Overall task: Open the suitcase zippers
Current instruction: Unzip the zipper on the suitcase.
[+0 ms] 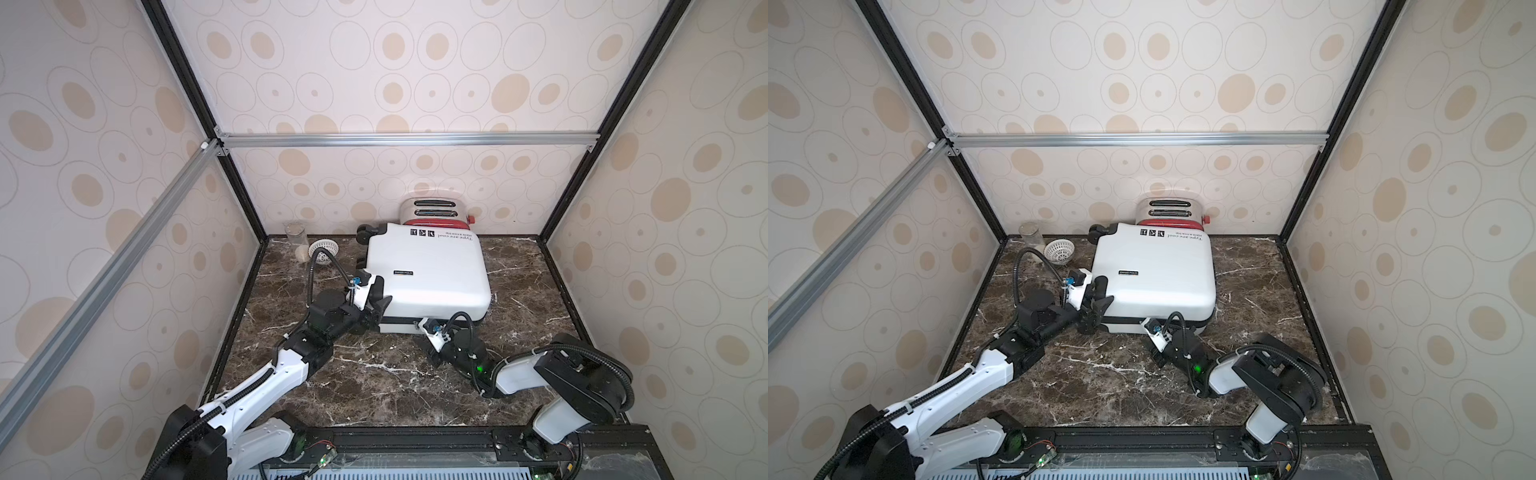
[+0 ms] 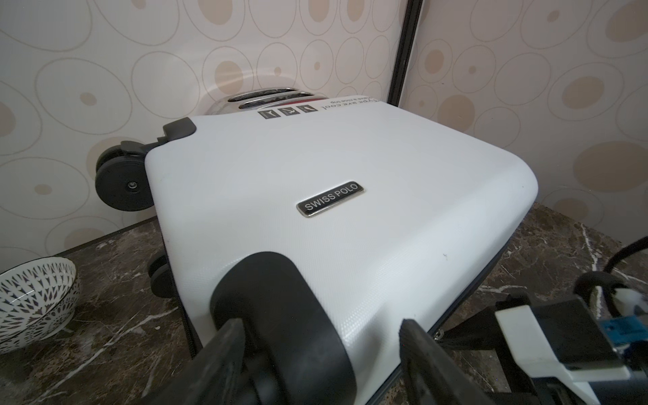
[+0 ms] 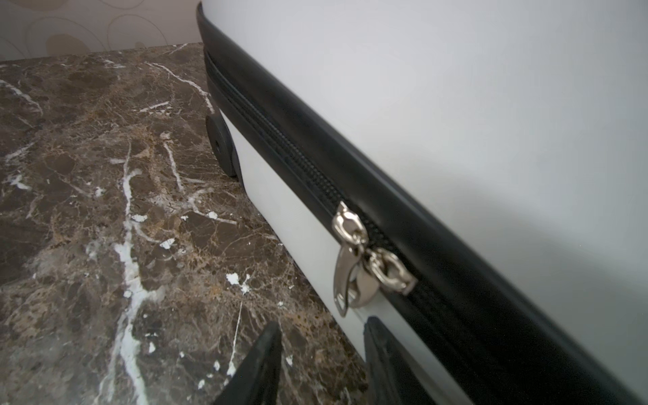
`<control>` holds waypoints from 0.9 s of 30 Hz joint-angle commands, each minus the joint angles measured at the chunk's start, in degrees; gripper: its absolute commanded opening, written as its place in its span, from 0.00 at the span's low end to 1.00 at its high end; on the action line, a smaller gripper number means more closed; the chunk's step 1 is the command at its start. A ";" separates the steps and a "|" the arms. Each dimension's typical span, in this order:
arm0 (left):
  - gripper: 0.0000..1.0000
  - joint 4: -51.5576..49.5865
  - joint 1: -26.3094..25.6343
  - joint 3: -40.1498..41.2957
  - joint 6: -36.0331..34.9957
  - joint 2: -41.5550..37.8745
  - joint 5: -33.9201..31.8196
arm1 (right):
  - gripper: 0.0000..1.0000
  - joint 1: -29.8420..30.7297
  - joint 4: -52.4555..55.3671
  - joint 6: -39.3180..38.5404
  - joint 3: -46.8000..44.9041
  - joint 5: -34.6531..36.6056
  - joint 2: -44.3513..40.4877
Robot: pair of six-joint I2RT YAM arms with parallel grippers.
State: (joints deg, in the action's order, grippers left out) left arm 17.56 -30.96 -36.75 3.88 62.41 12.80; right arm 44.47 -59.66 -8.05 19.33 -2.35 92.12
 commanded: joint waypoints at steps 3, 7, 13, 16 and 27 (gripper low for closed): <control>0.71 2.10 -0.07 -1.87 -1.00 -0.44 1.17 | 0.41 -0.63 -9.25 -0.46 2.28 0.84 1.15; 0.71 2.48 -0.06 -1.48 -0.50 -0.52 1.18 | 0.34 -0.69 -7.79 -0.53 3.17 -0.50 0.12; 0.71 2.27 -0.09 -1.04 -0.28 -0.71 1.27 | 0.27 -0.70 -3.62 -0.73 2.65 -2.33 -1.98; 0.72 2.06 -0.10 -0.95 -0.02 -0.71 1.44 | 0.27 -0.70 -1.86 0.07 2.14 -3.23 -3.01; 0.72 1.07 -0.08 0.24 0.73 -2.22 0.36 | 0.07 -0.69 2.95 2.30 2.38 -4.66 -4.40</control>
State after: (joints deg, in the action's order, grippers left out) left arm 18.33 -30.96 -36.64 4.29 61.39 13.72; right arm 43.62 -57.58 -6.50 20.73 -5.61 88.71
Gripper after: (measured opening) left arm 0.715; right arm 0.071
